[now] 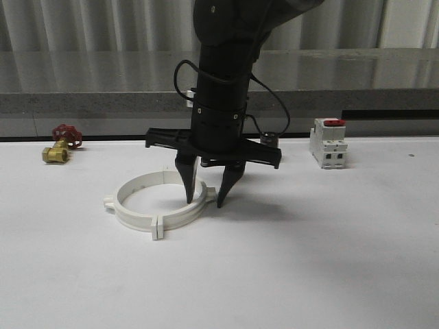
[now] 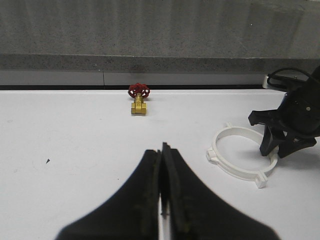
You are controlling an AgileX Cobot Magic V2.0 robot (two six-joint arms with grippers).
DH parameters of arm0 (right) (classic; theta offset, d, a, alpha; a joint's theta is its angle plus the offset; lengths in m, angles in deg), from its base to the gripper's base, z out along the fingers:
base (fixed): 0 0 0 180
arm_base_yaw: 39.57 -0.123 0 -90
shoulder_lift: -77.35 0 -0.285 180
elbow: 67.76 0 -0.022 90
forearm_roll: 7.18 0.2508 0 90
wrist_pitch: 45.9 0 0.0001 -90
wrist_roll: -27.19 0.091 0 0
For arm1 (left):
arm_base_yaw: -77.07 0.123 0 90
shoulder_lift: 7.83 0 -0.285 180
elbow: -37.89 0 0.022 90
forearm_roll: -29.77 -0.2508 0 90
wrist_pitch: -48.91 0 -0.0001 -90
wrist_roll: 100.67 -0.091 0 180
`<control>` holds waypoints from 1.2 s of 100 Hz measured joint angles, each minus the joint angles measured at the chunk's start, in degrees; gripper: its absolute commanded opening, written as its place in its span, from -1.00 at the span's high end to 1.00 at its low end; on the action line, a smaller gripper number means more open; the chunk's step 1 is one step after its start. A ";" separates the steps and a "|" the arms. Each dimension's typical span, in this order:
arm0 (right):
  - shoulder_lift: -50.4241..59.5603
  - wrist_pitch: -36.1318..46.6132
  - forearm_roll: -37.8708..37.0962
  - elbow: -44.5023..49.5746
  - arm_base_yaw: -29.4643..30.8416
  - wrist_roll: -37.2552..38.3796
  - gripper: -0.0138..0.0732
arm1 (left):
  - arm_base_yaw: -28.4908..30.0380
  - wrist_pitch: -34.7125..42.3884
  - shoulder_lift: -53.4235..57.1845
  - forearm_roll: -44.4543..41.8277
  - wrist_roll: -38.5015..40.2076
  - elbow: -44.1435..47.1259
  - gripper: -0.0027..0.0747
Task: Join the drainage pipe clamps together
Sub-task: 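Lower and press the held half against the other half's ends, then open the right gripper and lift it away from the ring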
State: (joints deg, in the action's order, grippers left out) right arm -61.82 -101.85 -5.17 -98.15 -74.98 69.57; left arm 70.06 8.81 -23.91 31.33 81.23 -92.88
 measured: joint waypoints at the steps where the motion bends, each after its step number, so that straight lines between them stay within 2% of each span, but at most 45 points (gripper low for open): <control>1: 0.00 0.00 0.00 0.00 0.00 0.00 -0.25 | 0.00 0.00 0.00 0.00 0.00 0.00 0.99; 28: 1.13 -0.40 0.13 -0.03 0.00 -1.09 -0.25 | 0.00 0.00 0.00 0.00 0.00 0.00 0.99; 35: 2.64 -1.48 0.01 -0.03 0.00 -4.67 -0.25 | 0.00 0.00 0.00 0.00 0.00 0.00 0.99; 45: 5.30 -3.60 0.01 -0.03 0.00 -13.46 -0.21 | 0.00 0.00 0.00 0.00 0.00 0.00 0.99; 55: 8.09 -6.17 -0.06 -0.03 0.26 -22.40 0.08 | 0.00 0.00 0.00 0.00 0.00 0.00 0.99; 67: 11.09 -9.66 -0.06 -0.03 1.76 -30.42 0.61 | 0.00 0.00 0.00 0.00 0.00 0.00 0.99; 74: 12.77 -11.09 -0.06 -0.03 3.05 -33.07 0.84 | 0.00 0.00 0.00 0.00 0.00 0.00 0.99; 92: 18.05 -12.46 -1.16 2.83 6.92 -36.43 0.84 | 0.00 0.00 0.00 0.00 0.00 0.00 0.99; 120: 28.41 -12.11 -3.41 14.26 15.13 -36.68 0.84 | 0.00 0.00 0.00 0.00 0.00 0.00 0.99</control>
State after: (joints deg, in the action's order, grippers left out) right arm -33.41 -113.96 -8.58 -83.90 -59.86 32.89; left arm 70.06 8.81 -23.91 31.33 81.23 -92.88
